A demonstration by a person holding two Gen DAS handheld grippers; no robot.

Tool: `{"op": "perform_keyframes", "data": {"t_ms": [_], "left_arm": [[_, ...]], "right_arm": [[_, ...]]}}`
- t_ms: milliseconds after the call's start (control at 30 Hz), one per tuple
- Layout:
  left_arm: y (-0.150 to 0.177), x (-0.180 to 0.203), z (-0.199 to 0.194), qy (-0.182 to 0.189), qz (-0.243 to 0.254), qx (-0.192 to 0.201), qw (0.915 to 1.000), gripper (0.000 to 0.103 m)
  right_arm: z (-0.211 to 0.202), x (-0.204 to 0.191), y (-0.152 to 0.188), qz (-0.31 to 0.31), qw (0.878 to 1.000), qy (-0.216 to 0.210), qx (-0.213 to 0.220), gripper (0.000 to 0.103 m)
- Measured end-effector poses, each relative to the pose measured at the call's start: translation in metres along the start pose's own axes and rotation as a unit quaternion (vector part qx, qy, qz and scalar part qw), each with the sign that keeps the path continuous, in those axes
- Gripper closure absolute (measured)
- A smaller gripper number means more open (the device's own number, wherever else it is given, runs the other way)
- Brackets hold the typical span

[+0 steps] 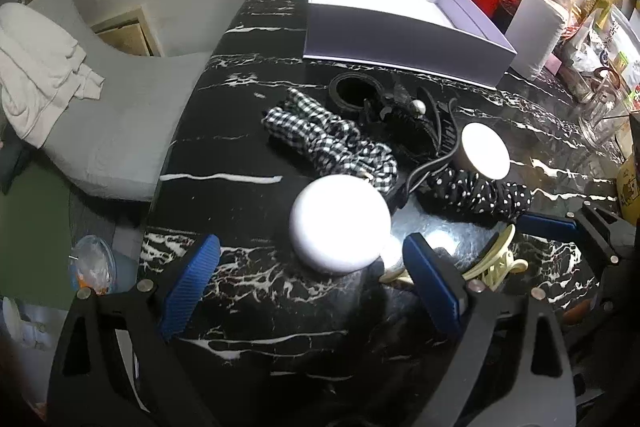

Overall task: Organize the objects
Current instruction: 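Lift the cream hair clip with the right gripper while the left gripper approaches the white ball, then grasp the white round ball with the left gripper and lift it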

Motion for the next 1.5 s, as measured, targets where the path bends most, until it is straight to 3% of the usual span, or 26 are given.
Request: {"op": "perform_keyframes", "data": {"t_ms": [167, 267, 367, 800, 1200, 1333, 1500], "left_arm": [[-0.003, 0.0, 0.005, 0.002, -0.002, 0.0, 1.0, 0.01], [-0.005, 0.002, 0.008, 0.006, -0.002, 0.004, 1.0, 0.01], [-0.005, 0.005, 0.01, 0.01, 0.002, 0.004, 0.9999, 0.012], [-0.002, 0.009, 0.017, 0.017, 0.005, 0.001, 0.9998, 0.053], [0.004, 0.03, 0.018, 0.017, 0.029, -0.013, 0.9994, 0.053], [0.004, 0.03, 0.018, 0.016, 0.028, -0.013, 0.9994, 0.053], [0.004, 0.03, 0.018, 0.016, 0.029, -0.014, 0.9994, 0.053]], "right_arm": [[0.0, 0.006, -0.004, 0.011, 1.0, -0.002, 0.013, 0.01], [-0.002, 0.009, -0.006, 0.015, 1.0, -0.008, 0.024, 0.022], [-0.004, 0.011, -0.005, 0.017, 0.999, -0.013, 0.026, 0.022], [-0.009, 0.031, 0.007, 0.04, 0.999, -0.008, 0.026, 0.022], [-0.014, 0.049, 0.02, 0.056, 0.998, 0.006, 0.022, 0.022], [-0.012, 0.047, 0.019, 0.049, 0.999, 0.015, 0.017, 0.015], [-0.009, 0.04, 0.016, 0.034, 0.999, 0.029, 0.014, 0.014]]}}
Point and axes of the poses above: each gripper's, at about its wrist camera, not at the fingertips, and z roughly the way its jaws point, x to its right, y to its underside, the point moved 7 cm from there along z, roughly the way its jaws point, and after that the axes turned 8 degrees about y, right-handed, at the moved point
